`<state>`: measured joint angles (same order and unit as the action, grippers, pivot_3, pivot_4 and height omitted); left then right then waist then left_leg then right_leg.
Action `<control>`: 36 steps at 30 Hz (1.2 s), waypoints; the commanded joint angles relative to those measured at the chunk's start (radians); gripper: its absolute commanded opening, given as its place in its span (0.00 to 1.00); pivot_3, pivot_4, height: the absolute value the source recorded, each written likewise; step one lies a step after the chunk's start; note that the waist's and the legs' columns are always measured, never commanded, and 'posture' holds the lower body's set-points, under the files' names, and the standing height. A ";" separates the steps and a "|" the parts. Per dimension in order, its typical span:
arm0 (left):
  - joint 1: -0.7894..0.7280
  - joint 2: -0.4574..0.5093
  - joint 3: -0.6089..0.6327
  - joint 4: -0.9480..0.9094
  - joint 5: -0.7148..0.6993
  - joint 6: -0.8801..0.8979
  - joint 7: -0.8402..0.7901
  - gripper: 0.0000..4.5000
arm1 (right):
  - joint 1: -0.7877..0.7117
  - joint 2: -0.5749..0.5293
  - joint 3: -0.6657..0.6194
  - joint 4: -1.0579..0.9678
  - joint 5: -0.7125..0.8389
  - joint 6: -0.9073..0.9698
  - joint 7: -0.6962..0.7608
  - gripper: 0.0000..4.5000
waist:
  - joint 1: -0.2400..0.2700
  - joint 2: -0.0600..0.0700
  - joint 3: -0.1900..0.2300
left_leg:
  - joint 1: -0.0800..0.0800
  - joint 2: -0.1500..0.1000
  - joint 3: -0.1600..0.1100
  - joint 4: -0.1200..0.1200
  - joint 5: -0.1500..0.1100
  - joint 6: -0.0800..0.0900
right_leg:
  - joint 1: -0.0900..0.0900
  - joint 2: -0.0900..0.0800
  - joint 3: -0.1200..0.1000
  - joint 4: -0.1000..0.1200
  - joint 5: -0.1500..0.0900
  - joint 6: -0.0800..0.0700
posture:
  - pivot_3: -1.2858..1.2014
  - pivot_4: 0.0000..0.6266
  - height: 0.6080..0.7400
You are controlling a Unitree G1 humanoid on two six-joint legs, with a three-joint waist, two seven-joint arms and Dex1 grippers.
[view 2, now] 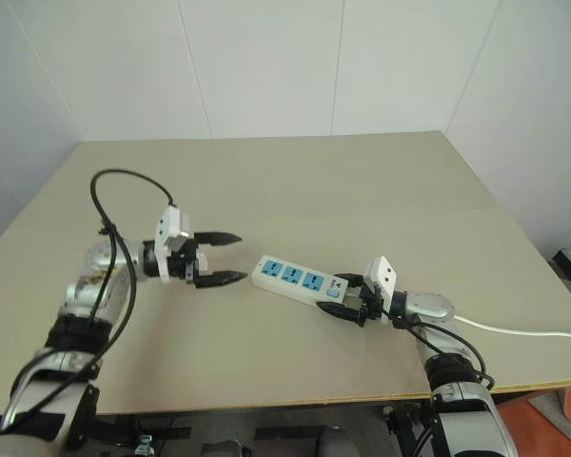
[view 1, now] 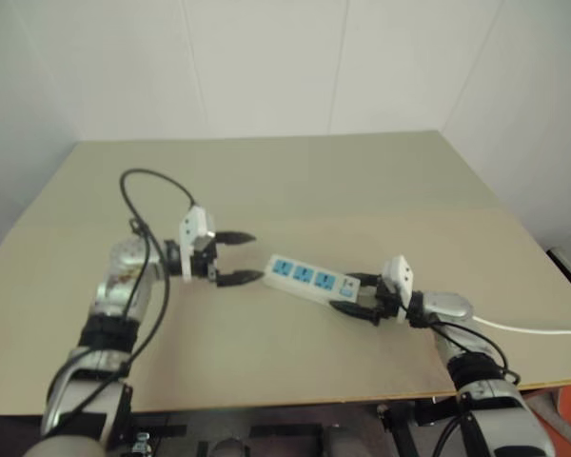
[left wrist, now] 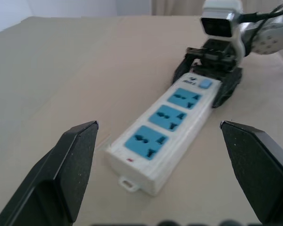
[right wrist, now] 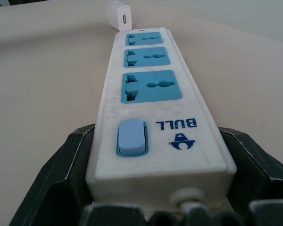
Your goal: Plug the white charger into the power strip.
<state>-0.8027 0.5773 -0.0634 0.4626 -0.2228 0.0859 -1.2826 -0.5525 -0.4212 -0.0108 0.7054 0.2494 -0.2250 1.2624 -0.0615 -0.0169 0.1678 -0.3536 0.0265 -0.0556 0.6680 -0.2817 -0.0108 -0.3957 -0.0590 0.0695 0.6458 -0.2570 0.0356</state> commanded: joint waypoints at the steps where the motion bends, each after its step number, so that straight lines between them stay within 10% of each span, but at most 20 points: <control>1: -0.122 0.048 -0.087 0.096 0.128 -0.033 -0.026 1.00 | -0.034 0.001 -0.012 0.002 0.010 -0.024 0.007 0.76 | 0.000 0.000 0.000 | 0.000 0.000 0.000 0.000 0.000 0.000 | 0.000 0.000 0.000 0.000 0.000 0.000 | 0.52 0.24 1.00; 13: -0.655 0.009 -0.364 0.730 0.506 -0.183 -0.183 1.00 | -0.078 0.013 0.014 0.093 -0.022 -0.032 0.033 0.76 | -0.012 -0.001 0.002 | -0.001 -0.002 0.000 -0.001 0.000 0.000 | -0.001 0.000 0.001 -0.001 -0.001 0.001 | 0.52 0.24 1.00; 36: -0.664 -0.092 -0.486 0.891 0.785 -0.137 -0.065 1.00 | -0.094 0.034 0.033 0.128 -0.069 -0.059 0.002 0.76 | -0.015 -0.002 0.002 | -0.001 -0.002 -0.001 -0.001 0.000 0.000 | -0.002 0.000 0.002 0.001 -0.001 0.002 | 0.52 0.24 1.00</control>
<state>-1.4640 0.4801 -0.5490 1.3505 0.5527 -0.0529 -1.3599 -0.6422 -0.3951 0.0033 0.8267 0.2062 -0.2765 1.2686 -0.0764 -0.0191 0.1702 -0.3544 0.0241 -0.0562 0.6670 -0.2818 -0.0105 -0.3979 -0.0588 0.0711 0.6472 -0.2579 0.0372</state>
